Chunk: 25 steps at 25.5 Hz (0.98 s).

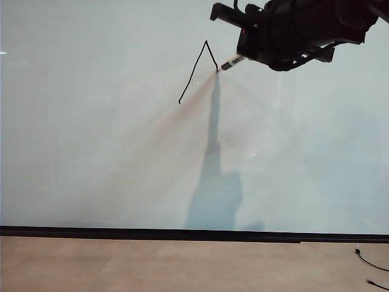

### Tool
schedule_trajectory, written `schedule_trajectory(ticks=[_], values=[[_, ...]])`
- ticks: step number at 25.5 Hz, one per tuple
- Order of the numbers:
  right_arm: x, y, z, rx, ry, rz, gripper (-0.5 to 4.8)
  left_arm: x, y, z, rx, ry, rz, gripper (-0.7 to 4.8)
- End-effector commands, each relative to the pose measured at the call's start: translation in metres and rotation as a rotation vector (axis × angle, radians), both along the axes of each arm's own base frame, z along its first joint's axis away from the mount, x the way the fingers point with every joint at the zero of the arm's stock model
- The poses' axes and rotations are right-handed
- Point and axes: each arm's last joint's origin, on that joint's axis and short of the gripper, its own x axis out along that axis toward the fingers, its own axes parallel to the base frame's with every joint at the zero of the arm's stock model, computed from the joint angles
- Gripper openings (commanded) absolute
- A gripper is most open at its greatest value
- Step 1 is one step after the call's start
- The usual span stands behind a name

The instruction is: Pick up the pen on the shelf to the right of the whiteboard and write the letter A.

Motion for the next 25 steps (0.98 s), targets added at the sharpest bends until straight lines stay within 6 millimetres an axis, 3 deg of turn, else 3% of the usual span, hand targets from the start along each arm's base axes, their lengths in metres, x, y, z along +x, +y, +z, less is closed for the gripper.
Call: schedule_trajectory(ticks=[1, 22, 25], values=[[0.002, -0.003, -0.005, -0.029, 0.051, -0.059, -0.05, 0.0, 0.0, 0.002, 0.004, -0.011, -0.001, -0.05], [-0.005, -0.006, -0.019, -0.051, 0.086, -0.067, -0.05, 0.0, 0.0, 0.002, 0.004, -0.011, -0.001, -0.05], [-0.024, 0.009, -0.009, -0.054, 0.045, 0.027, -0.05, 0.0, 0.0, 0.002, 0.004, -0.011, -0.001, -0.05]])
